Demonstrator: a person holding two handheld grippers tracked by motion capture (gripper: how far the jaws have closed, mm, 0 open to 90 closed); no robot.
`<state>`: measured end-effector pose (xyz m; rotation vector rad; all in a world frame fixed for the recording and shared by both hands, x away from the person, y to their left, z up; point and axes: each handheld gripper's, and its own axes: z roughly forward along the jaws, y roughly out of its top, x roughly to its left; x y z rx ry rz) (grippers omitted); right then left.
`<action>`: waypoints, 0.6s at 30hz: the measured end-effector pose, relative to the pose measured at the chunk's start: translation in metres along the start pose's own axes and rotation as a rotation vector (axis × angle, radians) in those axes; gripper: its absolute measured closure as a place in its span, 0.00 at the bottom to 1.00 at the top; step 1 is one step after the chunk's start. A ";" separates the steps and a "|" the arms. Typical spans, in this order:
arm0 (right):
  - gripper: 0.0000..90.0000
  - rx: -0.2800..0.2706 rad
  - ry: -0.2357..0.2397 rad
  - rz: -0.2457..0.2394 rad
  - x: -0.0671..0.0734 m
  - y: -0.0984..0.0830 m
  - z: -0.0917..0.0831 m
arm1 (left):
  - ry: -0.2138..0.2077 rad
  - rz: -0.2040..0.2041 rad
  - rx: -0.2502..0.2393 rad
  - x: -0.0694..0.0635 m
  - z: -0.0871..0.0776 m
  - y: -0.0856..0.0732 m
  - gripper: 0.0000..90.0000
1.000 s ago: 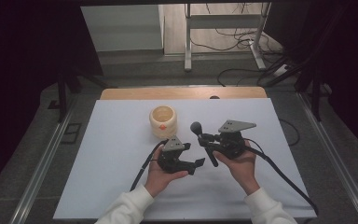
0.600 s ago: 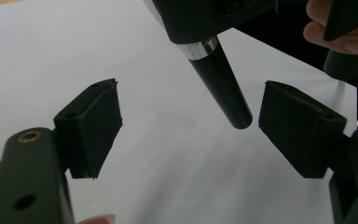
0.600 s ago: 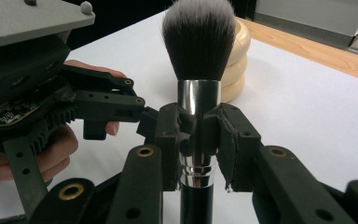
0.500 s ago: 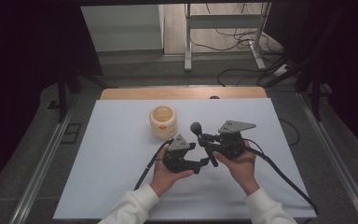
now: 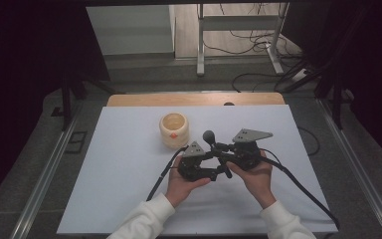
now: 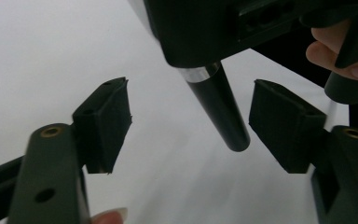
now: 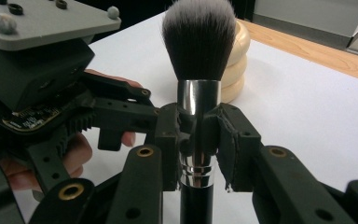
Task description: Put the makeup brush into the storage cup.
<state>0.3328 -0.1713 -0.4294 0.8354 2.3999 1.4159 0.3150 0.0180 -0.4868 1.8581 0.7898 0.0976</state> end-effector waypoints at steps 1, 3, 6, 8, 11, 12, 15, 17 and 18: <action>0.79 0.000 0.000 0.000 0.000 0.000 0.000 | -0.007 -0.006 -0.001 0.000 0.001 0.000 0.37; 0.79 -0.002 0.005 -0.001 0.001 0.000 0.000 | -0.012 -0.012 0.001 0.001 0.002 0.000 0.43; 0.79 -0.002 0.014 -0.003 0.002 -0.001 0.001 | -0.023 -0.019 -0.003 0.001 0.002 0.000 0.52; 0.79 0.000 0.017 -0.003 0.002 -0.002 0.002 | -0.028 -0.028 -0.006 0.001 0.002 0.001 0.55; 0.79 0.004 0.024 -0.002 0.003 -0.003 0.004 | -0.058 -0.050 -0.011 0.004 0.000 0.002 0.70; 0.79 0.004 0.024 -0.002 0.003 -0.003 0.004 | -0.062 -0.057 -0.009 0.004 0.000 0.002 0.70; 0.79 0.001 0.026 0.000 0.003 -0.002 0.004 | -0.080 -0.083 -0.004 0.010 -0.002 0.002 0.79; 0.79 0.000 0.029 0.000 0.003 -0.002 0.003 | -0.091 -0.106 -0.003 0.014 -0.003 0.002 0.80; 0.79 -0.002 0.031 0.000 0.004 -0.002 0.003 | -0.099 -0.113 -0.002 0.015 -0.004 0.001 0.82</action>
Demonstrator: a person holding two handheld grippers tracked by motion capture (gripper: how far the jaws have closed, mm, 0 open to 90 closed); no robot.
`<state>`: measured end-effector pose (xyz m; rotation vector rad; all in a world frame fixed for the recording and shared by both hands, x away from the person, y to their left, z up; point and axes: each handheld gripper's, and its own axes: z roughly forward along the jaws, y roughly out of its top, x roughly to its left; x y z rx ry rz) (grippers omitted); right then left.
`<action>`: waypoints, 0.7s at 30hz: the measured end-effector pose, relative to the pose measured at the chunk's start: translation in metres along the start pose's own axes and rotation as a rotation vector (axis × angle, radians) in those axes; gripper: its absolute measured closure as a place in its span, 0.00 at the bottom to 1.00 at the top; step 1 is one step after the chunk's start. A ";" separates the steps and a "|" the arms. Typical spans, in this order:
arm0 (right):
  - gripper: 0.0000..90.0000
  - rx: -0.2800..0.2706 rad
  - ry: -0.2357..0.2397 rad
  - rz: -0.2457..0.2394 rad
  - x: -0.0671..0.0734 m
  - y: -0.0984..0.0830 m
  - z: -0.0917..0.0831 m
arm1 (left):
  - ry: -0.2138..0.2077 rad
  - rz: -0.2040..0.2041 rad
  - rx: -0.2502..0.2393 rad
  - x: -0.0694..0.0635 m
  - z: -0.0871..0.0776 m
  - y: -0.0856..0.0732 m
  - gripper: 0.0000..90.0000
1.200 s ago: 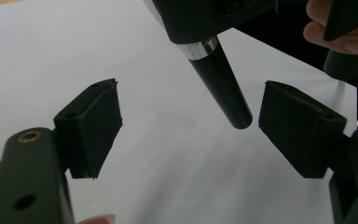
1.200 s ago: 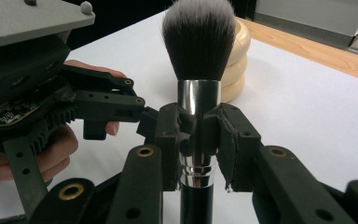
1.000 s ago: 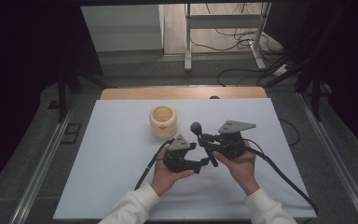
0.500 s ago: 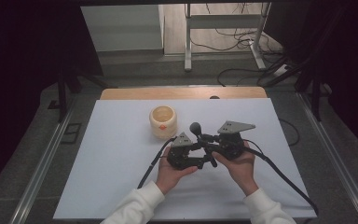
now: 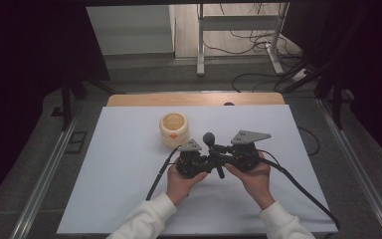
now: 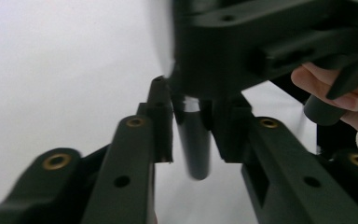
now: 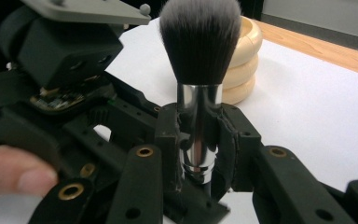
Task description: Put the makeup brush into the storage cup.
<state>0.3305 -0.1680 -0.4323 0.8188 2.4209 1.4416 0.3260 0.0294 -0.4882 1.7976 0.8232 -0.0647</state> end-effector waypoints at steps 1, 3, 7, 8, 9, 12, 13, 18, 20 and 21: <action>0.79 -0.003 0.000 -0.001 0.000 0.000 0.000 | -0.003 0.000 0.002 0.000 0.000 0.000 0.82; 0.79 -0.003 0.002 0.001 0.000 0.000 0.000 | 0.000 -0.003 0.006 0.000 0.000 0.000 0.82; 0.79 0.001 0.003 -0.003 0.000 0.000 0.001 | -0.001 -0.001 0.012 0.000 -0.001 0.000 0.82; 0.78 0.000 0.003 -0.003 0.000 0.000 0.001 | 0.000 0.000 0.011 0.000 -0.001 0.000 0.82; 0.78 -0.001 0.004 -0.003 0.000 0.000 0.000 | 0.001 0.001 0.009 0.000 -0.001 0.000 0.82; 0.78 -0.010 0.005 -0.004 0.001 0.000 0.000 | 0.000 0.006 0.004 -0.001 -0.002 0.001 0.82; 0.77 -0.014 0.008 -0.011 0.001 0.000 -0.001 | 0.003 0.011 0.006 -0.001 -0.003 0.001 0.82; 0.70 -0.037 0.008 -0.014 0.000 0.002 -0.006 | 0.007 0.008 0.007 0.000 -0.004 0.001 0.82; 0.63 -0.051 0.005 -0.014 -0.001 0.003 -0.010 | 0.008 0.008 0.004 0.001 -0.006 0.001 0.82; 0.60 -0.056 0.000 -0.012 -0.001 0.003 -0.012 | 0.008 0.008 0.004 0.001 -0.006 0.001 0.82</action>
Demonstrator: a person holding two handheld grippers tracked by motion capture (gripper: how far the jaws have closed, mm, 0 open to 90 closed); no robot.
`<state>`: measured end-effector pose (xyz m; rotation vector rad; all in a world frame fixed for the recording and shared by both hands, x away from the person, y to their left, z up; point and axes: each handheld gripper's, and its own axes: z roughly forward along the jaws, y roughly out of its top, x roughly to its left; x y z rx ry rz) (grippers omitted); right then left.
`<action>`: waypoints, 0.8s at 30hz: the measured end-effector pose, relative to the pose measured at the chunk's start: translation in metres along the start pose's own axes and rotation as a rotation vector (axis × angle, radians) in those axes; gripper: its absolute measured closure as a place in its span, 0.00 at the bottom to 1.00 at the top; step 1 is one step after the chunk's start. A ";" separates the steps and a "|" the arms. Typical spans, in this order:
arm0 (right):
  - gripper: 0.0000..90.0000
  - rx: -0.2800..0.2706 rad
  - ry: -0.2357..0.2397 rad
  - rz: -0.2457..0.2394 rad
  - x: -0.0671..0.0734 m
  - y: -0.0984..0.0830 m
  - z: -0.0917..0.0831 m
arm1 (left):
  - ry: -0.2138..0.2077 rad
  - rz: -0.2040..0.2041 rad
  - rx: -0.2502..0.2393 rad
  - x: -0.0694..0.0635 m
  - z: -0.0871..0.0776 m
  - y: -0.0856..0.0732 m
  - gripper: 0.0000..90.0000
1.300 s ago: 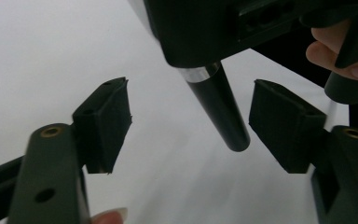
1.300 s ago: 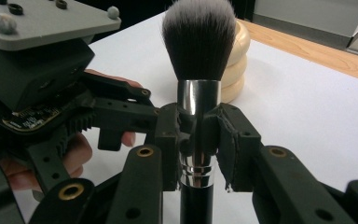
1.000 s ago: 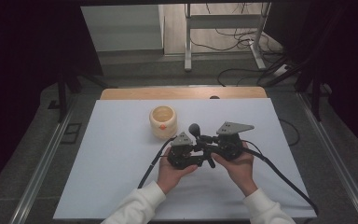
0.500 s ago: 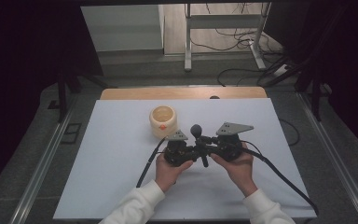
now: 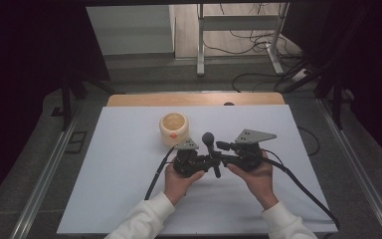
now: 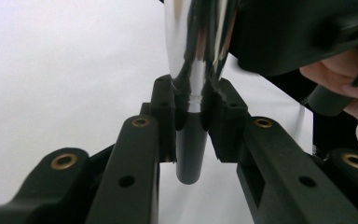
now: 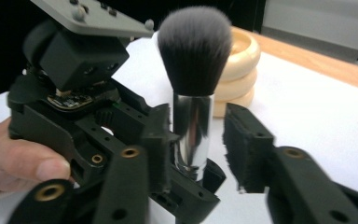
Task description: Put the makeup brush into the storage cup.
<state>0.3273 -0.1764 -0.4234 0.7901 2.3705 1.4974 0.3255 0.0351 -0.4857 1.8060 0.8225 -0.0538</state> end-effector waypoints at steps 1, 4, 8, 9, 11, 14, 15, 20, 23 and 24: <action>0.60 0.000 0.000 0.000 0.000 0.000 0.000 | 0.002 0.000 0.000 0.000 -0.001 0.000 0.82; 0.53 -0.010 -0.001 0.004 -0.004 -0.002 -0.007 | 0.006 0.002 -0.003 0.002 -0.003 0.001 0.82; 0.49 -0.008 0.007 0.000 -0.006 -0.005 -0.010 | 0.011 -0.003 -0.012 0.002 -0.005 0.001 0.82; 0.48 -0.004 0.004 -0.002 -0.006 -0.006 -0.011 | 0.013 -0.003 -0.014 0.003 -0.006 0.001 0.82; 0.46 -0.004 0.005 -0.002 -0.007 -0.008 -0.013 | 0.016 -0.002 -0.016 0.003 -0.007 0.001 0.82; 0.42 0.004 -0.008 0.000 -0.010 -0.011 -0.017 | 0.022 0.002 -0.017 0.004 -0.009 0.002 0.82; 0.42 0.004 -0.008 0.000 -0.010 -0.011 -0.017 | 0.023 0.002 -0.018 0.004 -0.010 0.002 0.82; 0.41 0.009 -0.012 0.003 -0.013 -0.015 -0.019 | 0.029 0.004 -0.022 0.006 -0.013 0.002 0.82; 0.40 0.011 -0.015 0.008 -0.015 -0.016 -0.019 | 0.035 0.008 -0.024 0.006 -0.015 0.002 0.82; 0.40 0.012 -0.017 0.009 -0.015 -0.017 -0.020 | 0.034 0.010 -0.025 0.006 -0.015 0.003 0.82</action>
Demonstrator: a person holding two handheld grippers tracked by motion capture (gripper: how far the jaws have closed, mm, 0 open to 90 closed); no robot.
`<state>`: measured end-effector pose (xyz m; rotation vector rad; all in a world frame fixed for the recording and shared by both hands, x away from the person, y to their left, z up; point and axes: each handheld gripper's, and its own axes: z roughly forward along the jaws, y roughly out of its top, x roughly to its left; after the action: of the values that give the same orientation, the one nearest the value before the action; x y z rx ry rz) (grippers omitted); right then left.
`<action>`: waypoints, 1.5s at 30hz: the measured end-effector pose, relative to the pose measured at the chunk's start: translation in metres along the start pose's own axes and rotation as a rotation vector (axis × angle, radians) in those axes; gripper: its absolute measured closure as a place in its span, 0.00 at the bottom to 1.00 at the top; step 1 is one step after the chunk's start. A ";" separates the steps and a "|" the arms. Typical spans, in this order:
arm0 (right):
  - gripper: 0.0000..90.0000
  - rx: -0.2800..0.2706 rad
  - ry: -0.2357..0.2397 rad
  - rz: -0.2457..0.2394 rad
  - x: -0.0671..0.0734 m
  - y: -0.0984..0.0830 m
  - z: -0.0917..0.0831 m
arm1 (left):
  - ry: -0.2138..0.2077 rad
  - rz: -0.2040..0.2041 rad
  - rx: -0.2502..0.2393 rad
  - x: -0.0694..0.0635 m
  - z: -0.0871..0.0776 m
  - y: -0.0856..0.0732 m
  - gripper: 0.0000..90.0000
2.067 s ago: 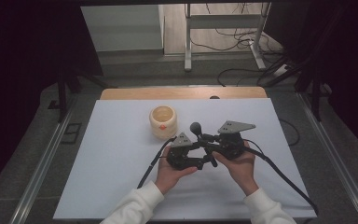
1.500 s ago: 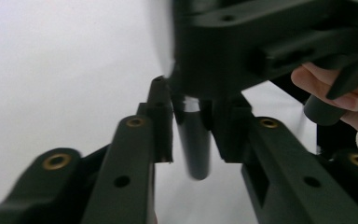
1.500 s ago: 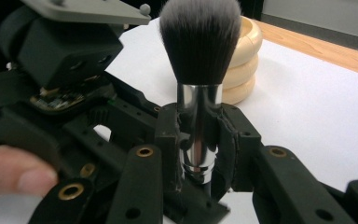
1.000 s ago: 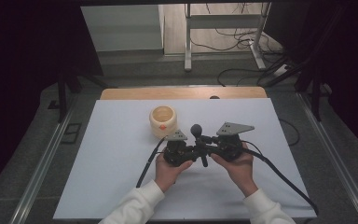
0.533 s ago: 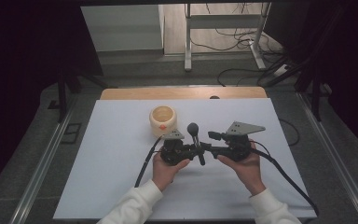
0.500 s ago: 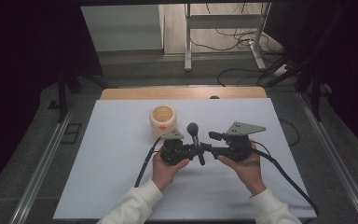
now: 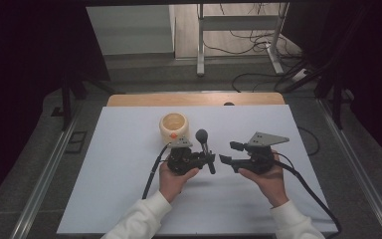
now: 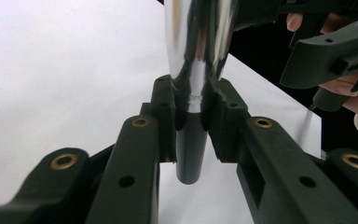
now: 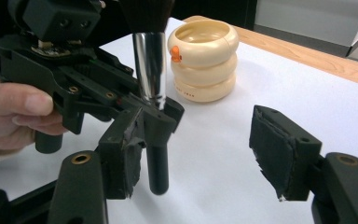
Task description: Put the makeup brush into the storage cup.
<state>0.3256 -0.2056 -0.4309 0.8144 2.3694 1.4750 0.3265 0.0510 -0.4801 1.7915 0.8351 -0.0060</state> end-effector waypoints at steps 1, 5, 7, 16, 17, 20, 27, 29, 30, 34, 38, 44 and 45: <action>0.40 0.000 -0.002 0.001 0.000 -0.001 -0.001 | 0.002 0.003 0.000 0.000 -0.001 0.000 0.82; 0.39 0.005 -0.011 -0.004 -0.002 -0.003 -0.003 | 0.006 0.003 -0.002 0.001 -0.003 0.000 0.82; 0.38 0.004 -0.009 -0.004 -0.004 -0.005 -0.004 | 0.007 0.003 -0.002 0.001 -0.003 0.001 0.82; 0.34 0.031 -0.020 0.012 -0.011 -0.017 -0.008 | 0.015 0.006 -0.018 0.003 -0.009 0.003 0.82; 0.34 0.033 -0.024 0.010 -0.012 -0.018 -0.008 | 0.015 0.006 -0.018 0.003 -0.009 0.003 0.82; 0.33 0.039 -0.025 0.015 -0.013 -0.020 -0.009 | 0.017 0.007 -0.020 0.003 -0.010 0.003 0.82; 0.28 0.064 -0.048 0.017 -0.019 -0.030 -0.012 | 0.019 0.006 -0.027 0.006 -0.016 0.006 0.82; 0.26 0.063 -0.047 0.020 -0.020 -0.033 -0.014 | 0.019 0.004 -0.030 0.006 -0.017 0.006 0.82; 0.26 0.063 -0.047 0.020 -0.020 -0.033 -0.014 | 0.019 0.004 -0.030 0.006 -0.017 0.006 0.82; 0.23 0.076 -0.064 0.038 -0.025 -0.042 -0.019 | 0.021 0.006 -0.035 0.007 -0.020 0.008 0.82; 0.21 0.089 -0.074 0.052 -0.029 -0.049 -0.022 | 0.025 0.010 -0.039 0.007 -0.022 0.009 0.82; 0.18 0.107 -0.085 0.070 -0.033 -0.060 -0.027 | 0.024 0.008 -0.044 0.008 -0.026 0.010 0.82; 0.18 0.111 -0.090 0.069 -0.033 -0.063 -0.028 | 0.024 0.007 -0.046 0.008 -0.026 0.010 0.82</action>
<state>0.3189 -0.2667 -0.4765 0.9762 2.3963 1.3119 0.3283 0.0759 -0.4644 1.7544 0.8394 0.0389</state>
